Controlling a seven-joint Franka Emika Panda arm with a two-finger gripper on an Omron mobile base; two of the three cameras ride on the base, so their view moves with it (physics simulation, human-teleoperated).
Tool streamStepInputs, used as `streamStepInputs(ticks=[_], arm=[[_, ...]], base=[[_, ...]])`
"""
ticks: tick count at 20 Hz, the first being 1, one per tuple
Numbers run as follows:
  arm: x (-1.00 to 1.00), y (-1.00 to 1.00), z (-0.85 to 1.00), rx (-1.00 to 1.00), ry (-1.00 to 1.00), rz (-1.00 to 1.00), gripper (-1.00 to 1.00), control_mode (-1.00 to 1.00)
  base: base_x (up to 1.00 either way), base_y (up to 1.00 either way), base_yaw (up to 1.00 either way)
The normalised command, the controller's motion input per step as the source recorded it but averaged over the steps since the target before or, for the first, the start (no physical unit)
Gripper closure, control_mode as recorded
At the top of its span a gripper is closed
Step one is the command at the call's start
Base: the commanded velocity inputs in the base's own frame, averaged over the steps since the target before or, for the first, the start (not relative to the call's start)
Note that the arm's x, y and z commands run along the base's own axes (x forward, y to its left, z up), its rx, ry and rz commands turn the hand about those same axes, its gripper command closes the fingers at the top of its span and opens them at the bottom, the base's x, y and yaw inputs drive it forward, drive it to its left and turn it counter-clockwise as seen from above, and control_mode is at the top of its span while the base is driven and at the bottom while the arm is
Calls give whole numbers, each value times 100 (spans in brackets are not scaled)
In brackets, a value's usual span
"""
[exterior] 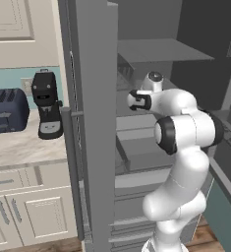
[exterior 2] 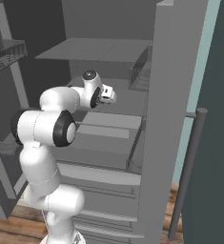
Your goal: Take the fish out of the fridge, briefly rinse it in the sink, and place it on the tray next to the sink.
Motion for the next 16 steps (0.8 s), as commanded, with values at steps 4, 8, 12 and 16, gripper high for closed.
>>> streamStepInputs(ticks=[4,8,12,16], arm=[[29,-9,-12,0,0,1,-100,-100],[34,-9,-14,0,0,1,-100,-100],[34,-8,-18,0,0,1,-100,-100],[27,-1,-32,-2,0,0,100,-100]], base=[[0,0,0],[0,0,0],[0,0,0],[0,0,0]])
